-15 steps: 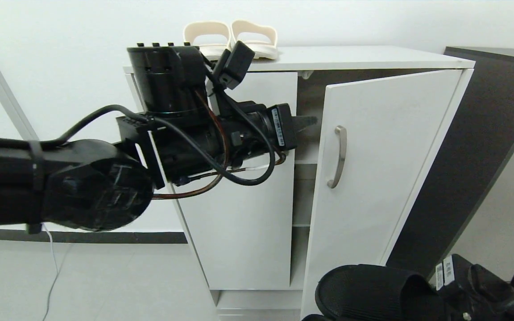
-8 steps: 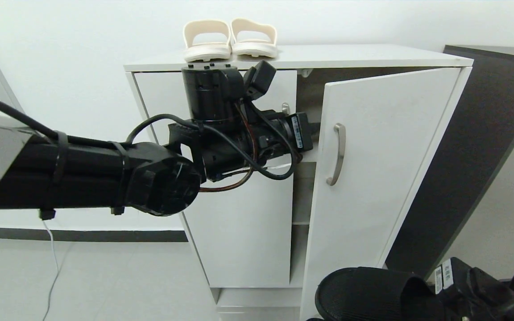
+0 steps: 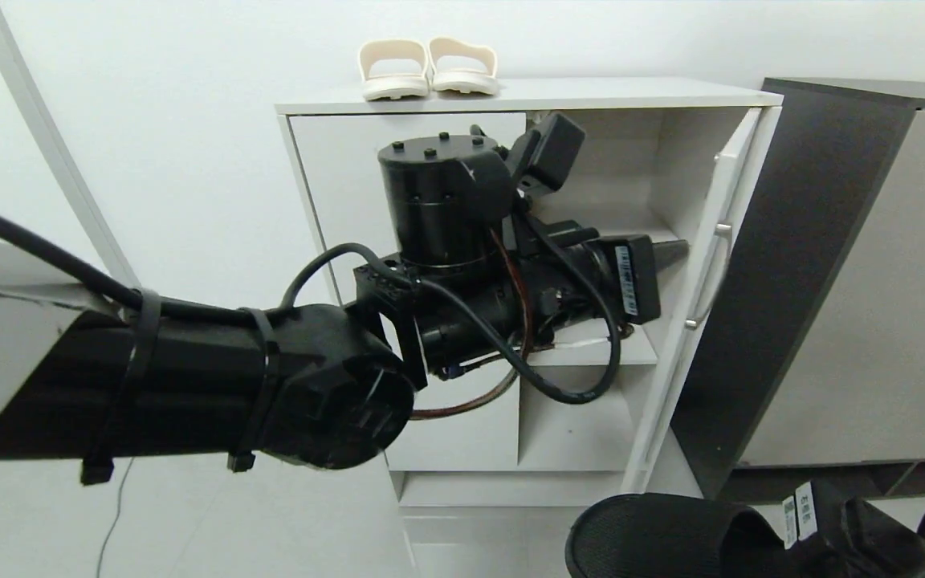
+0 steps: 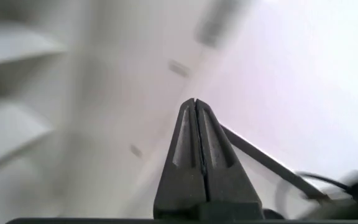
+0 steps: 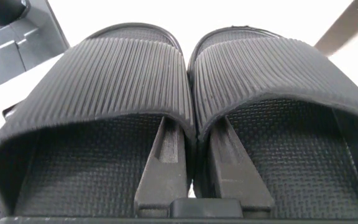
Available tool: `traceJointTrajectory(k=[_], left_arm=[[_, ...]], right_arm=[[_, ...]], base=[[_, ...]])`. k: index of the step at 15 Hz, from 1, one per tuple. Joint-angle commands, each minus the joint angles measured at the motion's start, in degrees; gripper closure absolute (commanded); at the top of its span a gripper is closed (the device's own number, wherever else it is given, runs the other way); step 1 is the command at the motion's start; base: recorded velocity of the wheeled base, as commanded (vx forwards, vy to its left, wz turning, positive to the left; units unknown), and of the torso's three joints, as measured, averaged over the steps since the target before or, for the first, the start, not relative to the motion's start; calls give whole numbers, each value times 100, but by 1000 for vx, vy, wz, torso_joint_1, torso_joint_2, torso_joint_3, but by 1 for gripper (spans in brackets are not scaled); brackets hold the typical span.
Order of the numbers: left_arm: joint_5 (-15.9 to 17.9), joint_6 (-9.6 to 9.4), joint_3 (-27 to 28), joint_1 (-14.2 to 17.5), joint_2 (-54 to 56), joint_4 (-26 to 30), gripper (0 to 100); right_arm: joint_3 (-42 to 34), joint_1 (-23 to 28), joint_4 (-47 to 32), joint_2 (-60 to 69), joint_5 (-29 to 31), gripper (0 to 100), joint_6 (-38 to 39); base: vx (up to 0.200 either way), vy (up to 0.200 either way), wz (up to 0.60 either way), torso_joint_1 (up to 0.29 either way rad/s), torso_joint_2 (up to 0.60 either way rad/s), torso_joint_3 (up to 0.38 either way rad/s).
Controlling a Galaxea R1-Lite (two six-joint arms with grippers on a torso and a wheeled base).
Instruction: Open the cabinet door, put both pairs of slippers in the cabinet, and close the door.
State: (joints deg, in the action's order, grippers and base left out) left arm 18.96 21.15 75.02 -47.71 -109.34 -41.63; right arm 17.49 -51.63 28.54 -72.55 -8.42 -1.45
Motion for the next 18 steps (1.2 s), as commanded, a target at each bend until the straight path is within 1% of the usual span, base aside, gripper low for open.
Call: traceJointTrajectory(k=[1, 4, 5, 6, 7, 8, 9, 10, 11, 12, 13, 14, 15, 16, 17, 18], left_arm=[[-6, 12, -49, -71, -17, -21, 100], [-32, 21, -251, 210, 35, -100, 100], [-41, 12, -392, 350, 150, -144, 100], [-32, -6, -638, 623, 413, -126, 100], [-41, -23, -831, 851, 659, -117, 100], [-41, -50, -1104, 1150, 1002, -100, 100], [-41, -67, -1411, 1405, 1362, -100, 100], [-50, -111, -1789, 1616, 1793, -64, 100], [-155, -181, -2255, 1792, 2320, 67, 100], [-340, -305, -2686, 1889, 2804, 208, 100], [-692, -507, -3072, 1994, 3358, 375, 100], [-1289, -779, -3477, 2143, 3964, 604, 100], [-1790, -946, -3784, 2451, 4579, 876, 100], [-2010, -1008, -3960, 2750, 4992, 1140, 100], [-2168, -1069, -4127, 3119, 5599, 1544, 100], [-2361, -1139, -4303, 3532, 6443, 2221, 100]], right_arm=[[-9, -14, 3, 4, -1, 100, -4], [0, 4, 20, -23, -19, 100, -4], [17, 12, 47, -84, -1, 100, 4], [202, 206, 47, -242, 104, 100, 40], [422, 522, 47, -436, 315, 100, 57], [703, 777, 47, -726, 719, 100, 154], [966, 926, 108, -998, 1168, 100, 426], [1204, 953, 249, -1271, 1651, 100, 778], [1459, 953, 442, -1578, 2170, 100, 1024], [1696, 953, 609, -1860, 2679, 100, 1147], [1942, 962, 741, -2141, 3163, 100, 1252], [2197, 979, 864, -2405, 3646, 100, 1367], [2355, 997, 987, -2607, 3962, 100, 1455], [2452, 1049, 1092, -2739, 4112, 100, 1472], [2522, 1085, 1251, -2870, 4270, 100, 1463], [2540, 1129, 1374, -2993, 4332, 100, 1437]], base=[[0, 0, 0, 0, 0, 0], [0, 0, 0, 0, 0, 0], [0, 0, 0, 0, 0, 0], [0, 0, 0, 0, 0, 0], [0, 0, 0, 0, 0, 0], [0, 0, 0, 0, 0, 0], [0, 0, 0, 0, 0, 0], [0, 0, 0, 0, 0, 0], [0, 0, 0, 0, 0, 0], [0, 0, 0, 0, 0, 0], [0, 0, 0, 0, 0, 0], [0, 0, 0, 0, 0, 0], [0, 0, 0, 0, 0, 0], [0, 0, 0, 0, 0, 0], [0, 0, 0, 0, 0, 0], [0, 0, 0, 0, 0, 0]])
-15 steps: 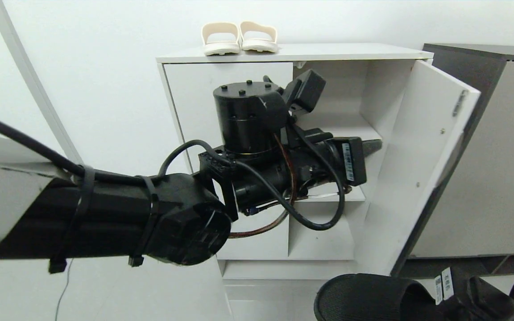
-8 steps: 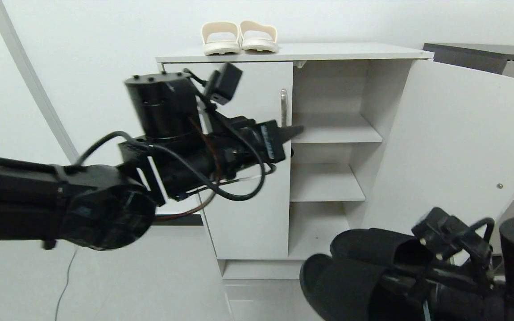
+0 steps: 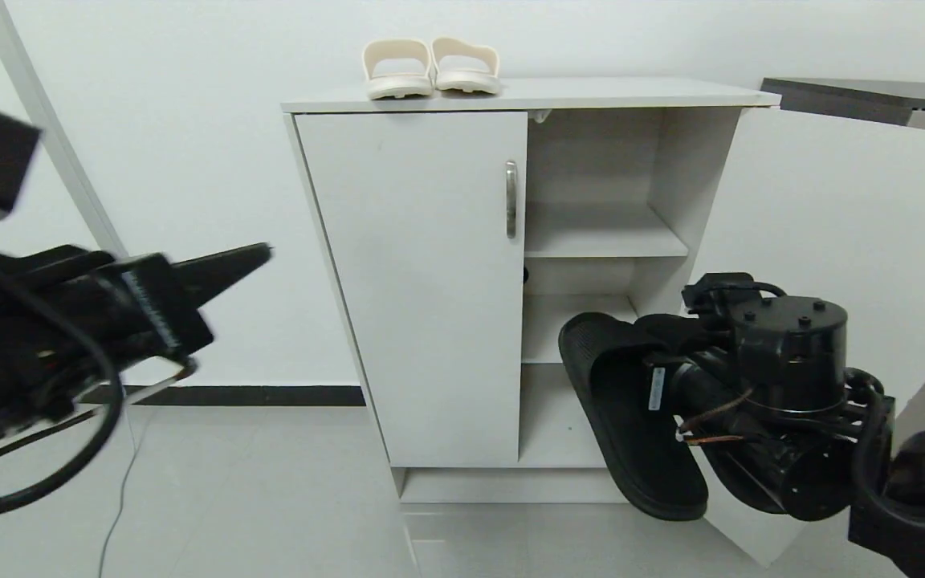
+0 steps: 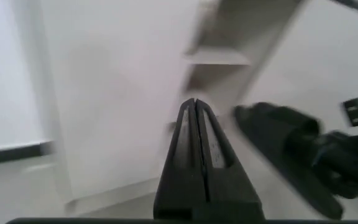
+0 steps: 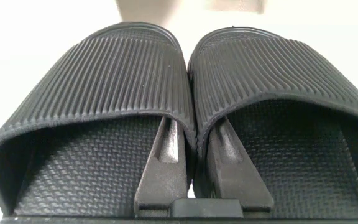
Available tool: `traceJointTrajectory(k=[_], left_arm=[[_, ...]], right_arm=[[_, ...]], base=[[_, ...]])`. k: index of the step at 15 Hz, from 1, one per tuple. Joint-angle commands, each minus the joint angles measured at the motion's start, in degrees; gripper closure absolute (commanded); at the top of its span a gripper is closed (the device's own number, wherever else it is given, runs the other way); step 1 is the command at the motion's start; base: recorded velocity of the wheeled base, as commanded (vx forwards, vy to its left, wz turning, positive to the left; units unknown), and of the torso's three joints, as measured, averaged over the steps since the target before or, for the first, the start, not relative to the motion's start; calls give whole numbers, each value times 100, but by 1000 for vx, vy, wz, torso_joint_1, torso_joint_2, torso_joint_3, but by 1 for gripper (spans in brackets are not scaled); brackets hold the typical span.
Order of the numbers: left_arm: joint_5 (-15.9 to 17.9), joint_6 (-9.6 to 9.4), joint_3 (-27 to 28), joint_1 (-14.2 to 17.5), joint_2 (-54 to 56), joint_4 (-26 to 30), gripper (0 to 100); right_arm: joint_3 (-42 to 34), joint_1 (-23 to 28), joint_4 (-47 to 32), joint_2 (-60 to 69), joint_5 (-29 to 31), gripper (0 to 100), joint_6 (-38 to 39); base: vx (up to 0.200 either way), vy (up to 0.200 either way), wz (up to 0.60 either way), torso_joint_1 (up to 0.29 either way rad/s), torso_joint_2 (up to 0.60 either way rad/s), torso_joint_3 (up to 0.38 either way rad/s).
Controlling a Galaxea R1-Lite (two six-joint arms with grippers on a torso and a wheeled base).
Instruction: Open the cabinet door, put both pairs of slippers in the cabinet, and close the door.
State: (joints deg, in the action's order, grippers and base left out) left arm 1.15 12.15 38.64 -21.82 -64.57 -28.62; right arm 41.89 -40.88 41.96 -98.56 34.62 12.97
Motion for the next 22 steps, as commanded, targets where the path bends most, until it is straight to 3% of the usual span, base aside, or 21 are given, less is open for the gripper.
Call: traceJointTrajectory(k=[1, 2, 3, 4, 5, 7, 9, 11, 12, 13, 15, 16, 18, 22], left_arm=[[-888, -354, -753, 1338, 2590, 1474, 100], [-1152, -574, -1026, 1743, 3460, 2194, 100], [-1178, -732, -1201, 1848, 3970, 2476, 100], [-1178, -1022, -1632, 1936, 4823, 2818, 100], [-1231, -1154, -1852, 1945, 5218, 2968, 100], [-1741, -1171, -2511, 2121, 6079, 3249, 100], [-1802, -1163, -3038, 2235, 6422, 3214, 100], [-1547, -1171, -3504, 2208, 6457, 2924, 100], [-1152, -1207, -3864, 2208, 6457, 2546, 100], [-1029, -1207, -3864, 2208, 6457, 2528, 100], [-79, -1233, -3864, 2208, 6457, 2854, 100], [79, -1356, -3864, 2200, 6449, 2862, 100], [96, -1400, -3864, 2200, 6449, 2871, 100], [44, -1242, -3864, 2200, 6449, 2862, 100]], right_arm=[[92, 71, 58, -427, 27, 100, -5], [65, 88, 58, -462, 36, 100, -5], [48, 88, 58, -462, 36, 100, -14], [21, 88, 58, -462, 36, 100, -14], [12, 80, 58, -462, 36, 100, -14], [-31, 71, 58, -471, 45, 100, -14], [-49, 62, 58, -480, 36, 100, -5], [-93, 62, 58, -515, 36, 100, -5], [-93, 53, 67, -541, 36, 100, -5], [-93, 53, 67, -550, 36, 100, -5], [-93, 18, 67, -647, 27, 100, 4], [-102, -26, 67, -682, 18, 100, 4], [-75, -35, 190, -849, 10, 100, -5], [364, -17, 902, -1737, 475, 100, 21]], base=[[0, 0, 0, 0, 0, 0], [0, 0, 0, 0, 0, 0], [0, 0, 0, 0, 0, 0], [0, 0, 0, 0, 0, 0], [0, 0, 0, 0, 0, 0], [0, 0, 0, 0, 0, 0], [0, 0, 0, 0, 0, 0], [0, 0, 0, 0, 0, 0], [0, 0, 0, 0, 0, 0], [0, 0, 0, 0, 0, 0], [0, 0, 0, 0, 0, 0], [0, 0, 0, 0, 0, 0], [0, 0, 0, 0, 0, 0], [0, 0, 0, 0, 0, 0]])
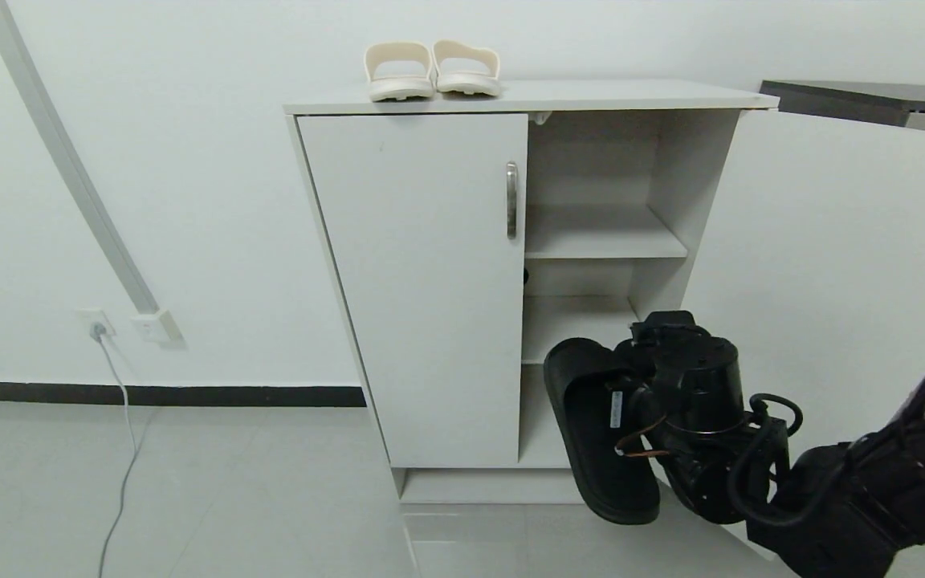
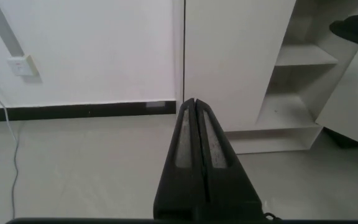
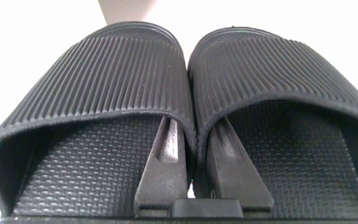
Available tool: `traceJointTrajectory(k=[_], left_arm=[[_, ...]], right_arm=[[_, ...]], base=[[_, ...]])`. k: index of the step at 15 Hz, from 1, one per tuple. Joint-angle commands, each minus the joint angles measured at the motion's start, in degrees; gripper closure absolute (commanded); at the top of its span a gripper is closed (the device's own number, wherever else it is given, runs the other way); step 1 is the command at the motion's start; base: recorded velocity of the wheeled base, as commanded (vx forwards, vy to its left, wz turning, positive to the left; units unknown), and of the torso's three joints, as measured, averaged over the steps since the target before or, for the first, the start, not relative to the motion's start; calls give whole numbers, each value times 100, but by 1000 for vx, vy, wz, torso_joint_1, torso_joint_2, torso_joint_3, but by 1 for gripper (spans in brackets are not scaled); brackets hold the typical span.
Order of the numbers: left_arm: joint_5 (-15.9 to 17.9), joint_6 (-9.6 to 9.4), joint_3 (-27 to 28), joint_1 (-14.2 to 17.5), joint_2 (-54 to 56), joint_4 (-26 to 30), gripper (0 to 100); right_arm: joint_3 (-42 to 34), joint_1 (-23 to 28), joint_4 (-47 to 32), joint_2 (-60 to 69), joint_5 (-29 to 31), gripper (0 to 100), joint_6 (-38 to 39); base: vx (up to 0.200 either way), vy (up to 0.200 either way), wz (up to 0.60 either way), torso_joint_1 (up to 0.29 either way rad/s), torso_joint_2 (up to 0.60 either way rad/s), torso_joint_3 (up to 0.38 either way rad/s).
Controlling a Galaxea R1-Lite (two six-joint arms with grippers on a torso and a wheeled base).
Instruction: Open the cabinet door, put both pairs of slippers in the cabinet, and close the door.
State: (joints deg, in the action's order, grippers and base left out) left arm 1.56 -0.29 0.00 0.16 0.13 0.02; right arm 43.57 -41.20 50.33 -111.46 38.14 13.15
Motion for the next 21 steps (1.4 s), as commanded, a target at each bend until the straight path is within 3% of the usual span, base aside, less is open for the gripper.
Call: traceJointTrajectory(k=[1, 6, 12, 17, 21], left_arm=[[-15, 29, 0, 2, -22, -2, 100], [-24, 20, 0, 2, -22, -2, 100], [-24, 12, 0, 2, -13, -2, 100], [-24, 12, 0, 2, -13, -2, 100], [-24, 12, 0, 2, -13, -2, 100]], right_arm=[[389, 16, 64, -658, 343, 100, 29], [539, 7, 126, -807, 475, 100, 47], [512, -2, 126, -851, 475, 100, 47], [477, -2, 310, -965, 466, 100, 21], [600, -19, 715, -1387, -114, 100, -23]], base=[[0, 0, 0, 0, 0, 0], [0, 0, 0, 0, 0, 0], [0, -200, 0, 4, 3, 2], [0, 0, 0, 0, 0, 0], [0, 0, 0, 0, 0, 0]])
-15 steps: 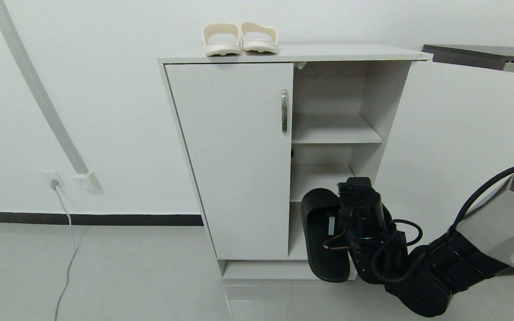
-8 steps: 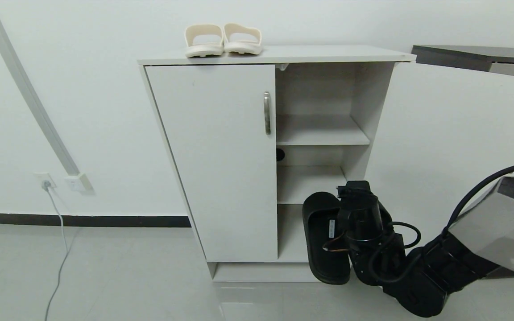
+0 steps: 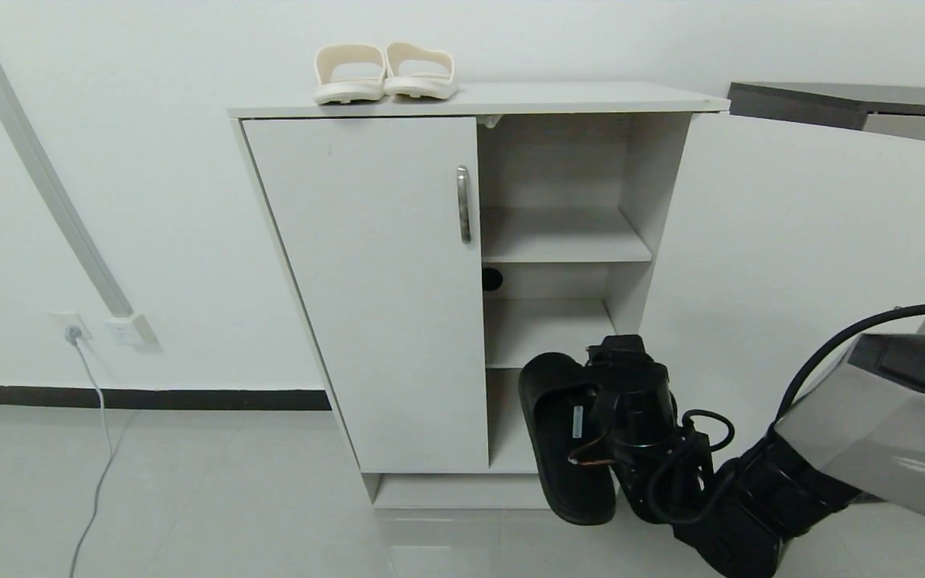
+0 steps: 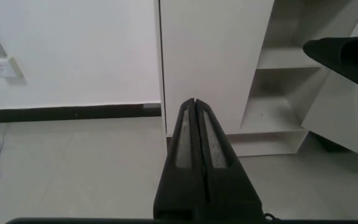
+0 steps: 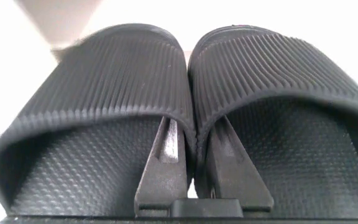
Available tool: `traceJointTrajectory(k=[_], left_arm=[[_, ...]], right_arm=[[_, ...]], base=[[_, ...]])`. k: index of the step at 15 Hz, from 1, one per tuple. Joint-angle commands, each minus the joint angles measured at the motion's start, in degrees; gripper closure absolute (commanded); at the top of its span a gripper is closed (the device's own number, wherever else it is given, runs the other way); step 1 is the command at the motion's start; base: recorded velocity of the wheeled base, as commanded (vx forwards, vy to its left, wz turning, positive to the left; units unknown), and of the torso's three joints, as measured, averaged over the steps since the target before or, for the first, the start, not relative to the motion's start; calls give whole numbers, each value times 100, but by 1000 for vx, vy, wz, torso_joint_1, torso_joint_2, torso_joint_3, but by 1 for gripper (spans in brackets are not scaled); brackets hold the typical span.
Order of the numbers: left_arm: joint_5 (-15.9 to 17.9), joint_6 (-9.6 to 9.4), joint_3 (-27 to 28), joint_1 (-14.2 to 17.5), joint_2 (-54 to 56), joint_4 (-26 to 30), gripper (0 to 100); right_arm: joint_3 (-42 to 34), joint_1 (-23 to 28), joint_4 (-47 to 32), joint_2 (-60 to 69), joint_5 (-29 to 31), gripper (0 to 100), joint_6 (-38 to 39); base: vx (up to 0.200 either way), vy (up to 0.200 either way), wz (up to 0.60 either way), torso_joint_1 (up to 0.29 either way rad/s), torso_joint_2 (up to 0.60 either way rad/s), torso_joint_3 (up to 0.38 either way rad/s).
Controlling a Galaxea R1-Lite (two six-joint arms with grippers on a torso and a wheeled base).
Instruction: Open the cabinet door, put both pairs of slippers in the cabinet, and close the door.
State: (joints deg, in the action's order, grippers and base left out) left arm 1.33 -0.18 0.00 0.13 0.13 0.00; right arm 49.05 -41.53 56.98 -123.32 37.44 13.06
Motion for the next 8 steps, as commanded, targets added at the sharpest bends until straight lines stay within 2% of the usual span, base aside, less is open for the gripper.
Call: traceJointTrajectory(k=[1, 5, 8], left_arm=[[-1, 1, 0, 4, -13, 0, 100], [-1, 1, 0, 4, -13, 0, 100], [-1, 1, 0, 4, -13, 0, 100]], right_arm=[[271, 14, 59, -368, -52, 100, -40], [957, 75, -64, -922, -96, 100, -58], [1036, 84, -64, -1080, -96, 100, -58]], base=[[0, 0, 0, 0, 0, 0], [0, 0, 0, 0, 0, 0], [0, 0, 0, 0, 0, 0]])
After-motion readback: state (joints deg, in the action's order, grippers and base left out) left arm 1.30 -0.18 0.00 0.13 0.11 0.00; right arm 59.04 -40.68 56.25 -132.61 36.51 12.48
